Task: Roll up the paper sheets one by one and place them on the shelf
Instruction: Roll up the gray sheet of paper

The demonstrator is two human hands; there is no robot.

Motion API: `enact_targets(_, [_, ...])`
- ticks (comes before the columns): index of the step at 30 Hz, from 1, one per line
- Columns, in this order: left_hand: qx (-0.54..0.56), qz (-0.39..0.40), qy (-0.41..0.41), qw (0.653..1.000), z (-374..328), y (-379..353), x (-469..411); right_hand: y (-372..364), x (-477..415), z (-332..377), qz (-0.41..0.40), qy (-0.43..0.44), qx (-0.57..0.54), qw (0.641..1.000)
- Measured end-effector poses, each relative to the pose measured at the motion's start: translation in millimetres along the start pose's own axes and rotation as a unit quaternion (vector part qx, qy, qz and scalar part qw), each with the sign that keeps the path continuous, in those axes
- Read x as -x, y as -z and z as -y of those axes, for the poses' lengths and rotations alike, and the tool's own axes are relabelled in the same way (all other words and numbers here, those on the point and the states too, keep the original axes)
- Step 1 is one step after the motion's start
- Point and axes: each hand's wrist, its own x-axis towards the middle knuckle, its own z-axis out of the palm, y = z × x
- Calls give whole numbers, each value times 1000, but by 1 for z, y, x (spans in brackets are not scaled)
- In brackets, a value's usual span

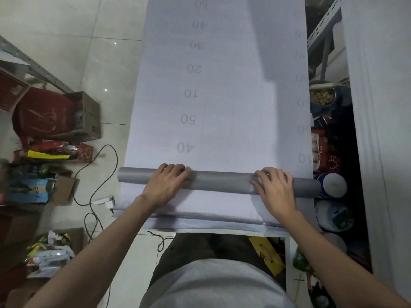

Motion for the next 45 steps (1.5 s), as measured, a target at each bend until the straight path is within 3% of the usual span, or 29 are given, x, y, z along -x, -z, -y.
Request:
enact_targets(4, [-5, -39, -12, 999, -1, 0, -3, -1, 4, -2, 31, 12, 7, 999])
enact_targets(8, [-14, -10, 8, 1000, -3, 4, -4, 0, 9, -9, 83, 25, 5, 996])
enact_targets(13, [36, -20, 18, 999, -4, 12, -15, 2, 0, -14, 73, -17, -58, 996])
enact_targets(20, [-56, -52, 59, 995, -12, 6, -28, 1, -12, 1, 28, -80, 61, 994])
enact_targets(24, [-64, 7, 70, 995, -15, 2, -24, 0, -9, 1, 98, -69, 82, 989])
enact_targets(28, [-47, 32, 60, 997, -13, 4, -22, 2, -4, -7, 87, -66, 82, 991])
enact_targets(36, [-58, -28, 28, 998, -15, -7, -19, -4, 4, -10, 50, -59, 64, 995])
enact_targets(45, [-27, -15, 51, 998, -11, 4, -17, -1, -1, -16, 53, -80, 47, 994])
